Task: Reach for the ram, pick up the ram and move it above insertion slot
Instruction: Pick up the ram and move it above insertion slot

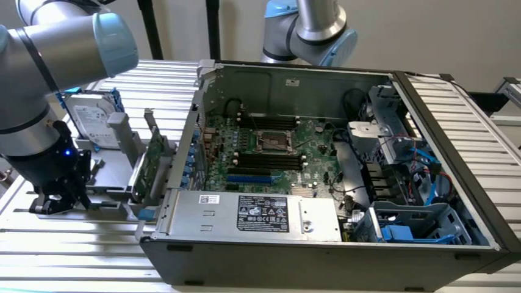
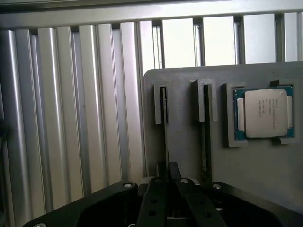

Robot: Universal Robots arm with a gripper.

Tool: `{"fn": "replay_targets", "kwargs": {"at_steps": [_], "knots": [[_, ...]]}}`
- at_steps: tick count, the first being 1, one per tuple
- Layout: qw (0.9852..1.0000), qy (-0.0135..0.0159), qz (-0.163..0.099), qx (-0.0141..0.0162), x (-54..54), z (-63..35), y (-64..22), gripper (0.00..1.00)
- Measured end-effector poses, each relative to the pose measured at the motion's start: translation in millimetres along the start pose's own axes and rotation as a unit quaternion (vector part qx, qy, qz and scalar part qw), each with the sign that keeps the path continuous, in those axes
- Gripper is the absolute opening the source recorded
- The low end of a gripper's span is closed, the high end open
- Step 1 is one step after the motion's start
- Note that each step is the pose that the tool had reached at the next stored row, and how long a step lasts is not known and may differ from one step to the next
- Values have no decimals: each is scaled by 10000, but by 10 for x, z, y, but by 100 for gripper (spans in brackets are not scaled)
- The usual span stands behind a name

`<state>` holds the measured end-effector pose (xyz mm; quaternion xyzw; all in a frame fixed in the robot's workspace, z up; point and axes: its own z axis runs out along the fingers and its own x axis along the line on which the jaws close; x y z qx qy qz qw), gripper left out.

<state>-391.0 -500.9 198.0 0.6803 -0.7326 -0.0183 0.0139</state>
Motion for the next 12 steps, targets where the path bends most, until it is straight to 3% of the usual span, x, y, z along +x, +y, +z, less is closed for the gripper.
{"fn": "replay_targets", "kwargs": {"at_steps": [12], "knots": [[10000, 0, 12, -11, -1, -4, -2, 13]]}}
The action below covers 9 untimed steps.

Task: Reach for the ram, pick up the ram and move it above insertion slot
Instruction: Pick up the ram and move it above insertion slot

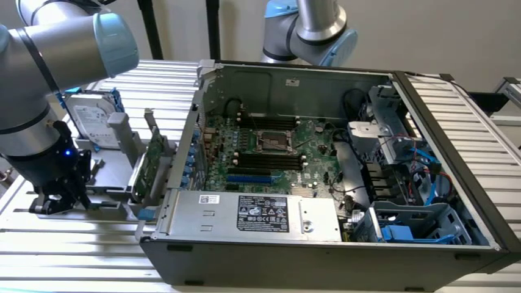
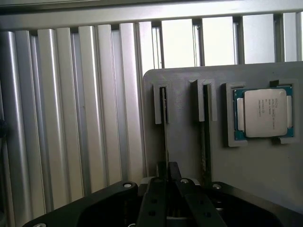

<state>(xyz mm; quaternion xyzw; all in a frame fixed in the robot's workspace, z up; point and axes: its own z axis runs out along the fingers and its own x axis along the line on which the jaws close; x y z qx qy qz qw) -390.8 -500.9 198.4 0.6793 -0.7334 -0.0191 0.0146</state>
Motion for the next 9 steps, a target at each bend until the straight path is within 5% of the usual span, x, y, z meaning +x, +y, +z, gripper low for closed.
{"fn": "replay_targets", "kwargs": {"at_steps": [9], "knots": [[10000, 1, 0, -3, -1, -116, -7, 13]]}}
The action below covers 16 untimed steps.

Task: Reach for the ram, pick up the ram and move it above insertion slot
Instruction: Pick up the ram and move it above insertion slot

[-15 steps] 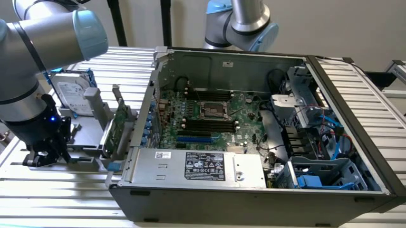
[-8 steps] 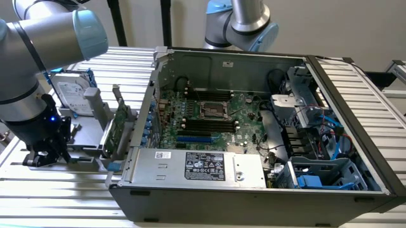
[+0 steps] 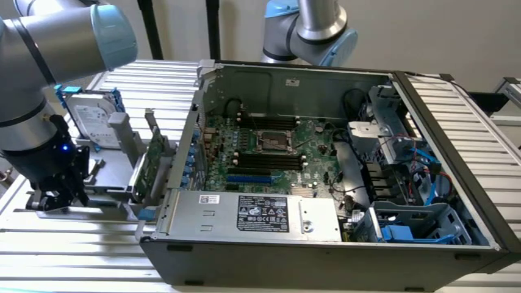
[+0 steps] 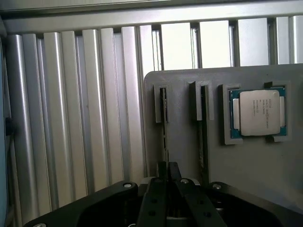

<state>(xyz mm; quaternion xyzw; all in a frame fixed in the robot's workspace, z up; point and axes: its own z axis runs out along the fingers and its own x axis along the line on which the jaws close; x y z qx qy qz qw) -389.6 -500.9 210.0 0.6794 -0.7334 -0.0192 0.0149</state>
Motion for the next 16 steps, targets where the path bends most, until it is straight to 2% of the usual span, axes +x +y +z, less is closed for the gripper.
{"fn": "replay_targets", "kwargs": {"at_steps": [8, 13, 16], "knots": [[10000, -2, 0, 0, -2, -162, -13, 13], [10000, -13, -9, -2, -4, -316, -17, 13], [10000, -30, -36, -3, -5, -443, -26, 13]]}}
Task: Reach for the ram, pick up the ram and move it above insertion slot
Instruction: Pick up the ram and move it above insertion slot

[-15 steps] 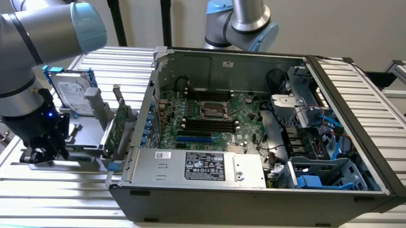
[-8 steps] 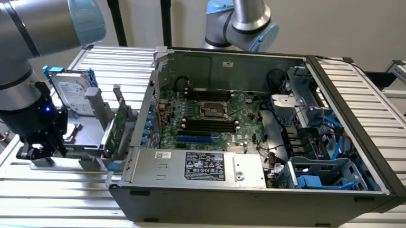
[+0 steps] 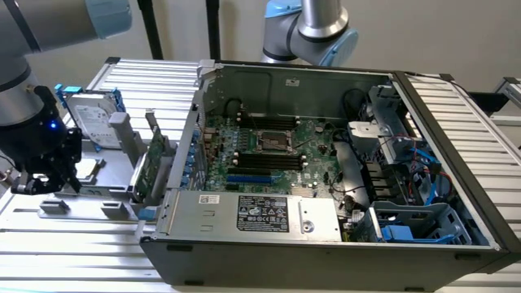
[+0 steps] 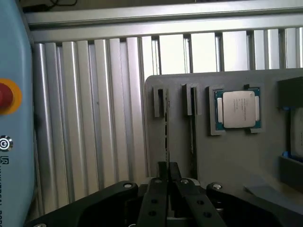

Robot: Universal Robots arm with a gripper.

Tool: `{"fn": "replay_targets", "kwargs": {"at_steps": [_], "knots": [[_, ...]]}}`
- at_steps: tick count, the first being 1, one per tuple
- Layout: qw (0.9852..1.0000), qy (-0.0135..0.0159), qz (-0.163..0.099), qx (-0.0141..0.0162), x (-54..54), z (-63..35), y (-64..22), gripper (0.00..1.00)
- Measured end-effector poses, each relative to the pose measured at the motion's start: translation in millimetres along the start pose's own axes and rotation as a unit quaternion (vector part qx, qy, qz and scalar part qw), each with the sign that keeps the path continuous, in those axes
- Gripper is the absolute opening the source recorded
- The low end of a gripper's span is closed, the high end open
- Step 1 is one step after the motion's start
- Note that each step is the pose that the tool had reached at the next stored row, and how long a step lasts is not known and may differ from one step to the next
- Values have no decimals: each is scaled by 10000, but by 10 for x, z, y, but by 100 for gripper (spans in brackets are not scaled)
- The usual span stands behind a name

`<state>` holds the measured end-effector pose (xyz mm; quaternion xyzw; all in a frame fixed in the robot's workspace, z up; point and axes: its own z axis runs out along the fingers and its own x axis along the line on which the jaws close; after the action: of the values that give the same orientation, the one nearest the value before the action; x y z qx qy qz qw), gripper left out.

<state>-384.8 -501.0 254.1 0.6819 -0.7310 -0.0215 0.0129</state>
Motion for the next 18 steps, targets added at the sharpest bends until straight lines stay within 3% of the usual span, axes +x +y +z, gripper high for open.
{"fn": "replay_targets", "kwargs": {"at_steps": [4, 18], "knots": [[10000, -41, -69, -4, -5, -148, -34, 13], [9990, -258, -358, -22, -24, -626, -221, 13]]}}
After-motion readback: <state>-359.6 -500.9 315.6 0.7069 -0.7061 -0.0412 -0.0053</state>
